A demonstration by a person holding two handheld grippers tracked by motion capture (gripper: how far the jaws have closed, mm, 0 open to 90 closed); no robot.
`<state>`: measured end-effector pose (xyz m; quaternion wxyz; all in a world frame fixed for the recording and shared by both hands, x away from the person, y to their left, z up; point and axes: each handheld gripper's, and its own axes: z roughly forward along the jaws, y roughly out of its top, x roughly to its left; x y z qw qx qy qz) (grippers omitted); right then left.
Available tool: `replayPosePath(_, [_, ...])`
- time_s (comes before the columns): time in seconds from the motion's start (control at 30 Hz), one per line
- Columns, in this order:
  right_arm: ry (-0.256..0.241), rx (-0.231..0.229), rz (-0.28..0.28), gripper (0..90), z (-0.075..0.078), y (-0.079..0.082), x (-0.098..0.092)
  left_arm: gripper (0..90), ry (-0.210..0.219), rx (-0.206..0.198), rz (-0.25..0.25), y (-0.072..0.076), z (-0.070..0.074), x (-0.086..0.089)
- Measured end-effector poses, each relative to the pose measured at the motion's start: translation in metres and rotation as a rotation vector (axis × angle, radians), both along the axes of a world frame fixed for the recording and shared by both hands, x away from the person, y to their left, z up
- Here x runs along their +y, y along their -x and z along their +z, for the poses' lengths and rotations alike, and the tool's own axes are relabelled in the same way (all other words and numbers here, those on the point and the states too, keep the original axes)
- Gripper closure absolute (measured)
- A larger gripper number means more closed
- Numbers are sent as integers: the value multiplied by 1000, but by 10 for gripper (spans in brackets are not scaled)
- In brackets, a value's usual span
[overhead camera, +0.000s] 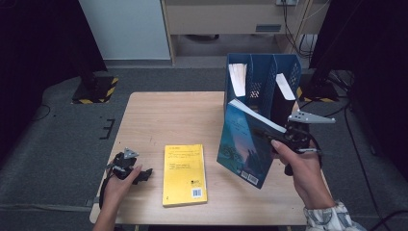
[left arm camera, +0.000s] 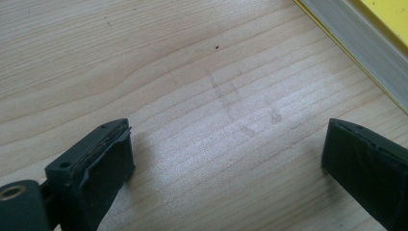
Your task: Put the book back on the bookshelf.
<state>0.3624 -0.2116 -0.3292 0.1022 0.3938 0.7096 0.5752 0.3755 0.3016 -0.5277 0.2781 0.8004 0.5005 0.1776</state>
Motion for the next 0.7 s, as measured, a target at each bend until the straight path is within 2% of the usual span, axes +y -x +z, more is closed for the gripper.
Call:
replayPosePath(0.4, [-25, -18, -69, 735, 23, -5, -29, 20, 5, -9, 0, 1, -1, 0])
replayPosePath(0.7, [-24, -17, -135, 735, 37, -18, -48, 15, 8, -10, 1, 1, -2, 0])
